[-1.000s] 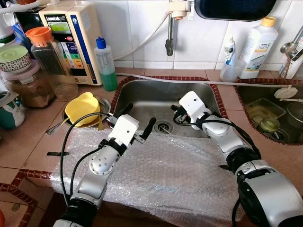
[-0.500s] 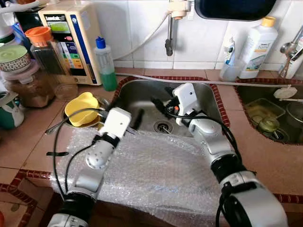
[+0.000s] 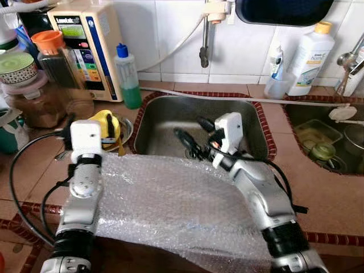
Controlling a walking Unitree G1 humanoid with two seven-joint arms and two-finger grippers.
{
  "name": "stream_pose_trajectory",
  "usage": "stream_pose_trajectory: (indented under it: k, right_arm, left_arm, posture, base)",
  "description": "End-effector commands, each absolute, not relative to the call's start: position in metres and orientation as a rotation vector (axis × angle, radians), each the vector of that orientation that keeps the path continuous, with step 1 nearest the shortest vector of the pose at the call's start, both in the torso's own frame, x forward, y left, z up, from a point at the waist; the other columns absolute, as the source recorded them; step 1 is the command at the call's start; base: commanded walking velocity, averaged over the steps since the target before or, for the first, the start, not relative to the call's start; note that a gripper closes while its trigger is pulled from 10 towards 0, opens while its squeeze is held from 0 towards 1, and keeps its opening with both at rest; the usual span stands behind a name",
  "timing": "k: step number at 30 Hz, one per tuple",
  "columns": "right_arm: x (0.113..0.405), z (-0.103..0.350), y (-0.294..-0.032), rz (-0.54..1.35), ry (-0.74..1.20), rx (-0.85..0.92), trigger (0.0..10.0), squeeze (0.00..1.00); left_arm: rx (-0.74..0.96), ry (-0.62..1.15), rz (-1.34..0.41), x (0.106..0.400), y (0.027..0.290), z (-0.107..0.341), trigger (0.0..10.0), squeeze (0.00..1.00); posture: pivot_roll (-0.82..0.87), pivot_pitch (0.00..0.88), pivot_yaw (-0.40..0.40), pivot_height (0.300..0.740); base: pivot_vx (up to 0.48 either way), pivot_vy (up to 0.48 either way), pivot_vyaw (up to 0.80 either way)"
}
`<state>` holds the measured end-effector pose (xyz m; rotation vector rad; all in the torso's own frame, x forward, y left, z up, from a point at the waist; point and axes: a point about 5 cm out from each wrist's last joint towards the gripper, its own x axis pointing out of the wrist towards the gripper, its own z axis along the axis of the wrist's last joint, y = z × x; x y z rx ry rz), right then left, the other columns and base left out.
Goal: Kitchen organization
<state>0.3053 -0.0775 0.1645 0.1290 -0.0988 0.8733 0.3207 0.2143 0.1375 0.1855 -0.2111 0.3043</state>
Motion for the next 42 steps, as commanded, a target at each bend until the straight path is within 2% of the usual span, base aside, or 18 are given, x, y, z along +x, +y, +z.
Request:
stream_pose_trajectory:
  k: [1, 8, 14, 15, 16, 17, 18, 19, 24, 34, 35, 42]
  right_arm:
    - [0.298, 0.17, -0.074, 0.937, -0.103, 0.136, 10.0, 1.0]
    - [0.284, 0.171, -0.078, 0.967, -0.04, 0.15, 10.0, 1.0]
    - [0.266, 0.162, -0.069, 1.072, 0.028, 0.121, 10.0, 1.0]
    - [0.265, 0.162, -0.068, 1.084, 0.034, 0.125, 10.0, 0.75]
    - [0.265, 0.162, -0.068, 1.084, 0.034, 0.125, 10.0, 0.75]
    - [0.264, 0.162, -0.068, 1.091, 0.039, 0.129, 10.0, 0.4]
    - [0.264, 0.162, -0.068, 1.091, 0.039, 0.129, 10.0, 0.4]
    - [0.263, 0.163, -0.068, 1.101, 0.045, 0.133, 10.0, 0.05]
    - [0.26, 0.164, -0.068, 1.116, 0.06, 0.13, 10.0, 0.03]
    - [0.261, 0.166, -0.068, 1.104, 0.061, 0.12, 10.0, 0.03]
    - [0.262, 0.166, -0.068, 1.101, 0.061, 0.119, 10.0, 0.03]
    - [0.262, 0.166, -0.069, 1.09, 0.063, 0.118, 10.0, 0.03]
  left_arm:
    - [0.172, -0.187, 0.35, 0.322, 0.223, 0.136, 10.0, 1.0]
    - [0.155, -0.128, 0.462, 0.319, 0.247, 0.133, 10.0, 1.0]
    - [0.175, -0.082, 0.508, 0.312, 0.252, 0.124, 10.0, 1.0]
    - [0.167, -0.065, 0.53, 0.311, 0.254, 0.121, 10.0, 1.0]
    - [0.167, -0.065, 0.53, 0.311, 0.254, 0.121, 10.0, 1.0]
    - [0.152, -0.049, 0.546, 0.31, 0.256, 0.118, 10.0, 0.09]
    - [0.152, -0.049, 0.546, 0.31, 0.256, 0.118, 10.0, 0.09]
    - [0.133, -0.024, 0.558, 0.308, 0.257, 0.114, 10.0, 0.0]
    - [-0.011, 0.094, 0.59, 0.305, 0.258, 0.097, 10.0, 0.0]
    - [-0.148, 0.116, 0.545, 0.313, 0.254, 0.098, 10.0, 0.0]
    - [-0.162, 0.109, 0.541, 0.313, 0.253, 0.098, 0.0, 0.0]
    - [-0.207, 0.097, 0.537, 0.315, 0.251, 0.1, 0.0, 0.0]
  posture:
    - [0.05, 0.0, 0.048, 0.74]
    - [0.05, 0.0, 0.054, 0.74]
    - [0.05, 0.0, 0.05, 0.74]
    - [0.05, 0.0, 0.049, 0.74]
    - [0.05, 0.0, 0.049, 0.74]
    - [0.05, 0.0, 0.049, 0.74]
    - [0.05, 0.0, 0.049, 0.74]
    - [0.05, 0.0, 0.046, 0.74]
    - [0.05, 0.0, 0.047, 0.74]
    - [0.05, 0.0, 0.053, 0.74]
    - [0.05, 0.0, 0.054, 0.74]
    - [0.04, 0.0, 0.055, 0.74]
  base:
    - [0.0, 0.0, 0.0]
    - [0.0, 0.0, 0.0]
    - [0.0, 0.0, 0.0]
    - [0.0, 0.0, 0.0]
    - [0.0, 0.0, 0.0]
    - [0.0, 0.0, 0.0]
    - [0.0, 0.0, 0.0]
    - [0.0, 0.0, 0.0]
    - [0.0, 0.0, 0.0]
    - [0.0, 0.0, 0.0]
    - [0.0, 0.0, 0.0]
    - [0.0, 0.0, 0.0]
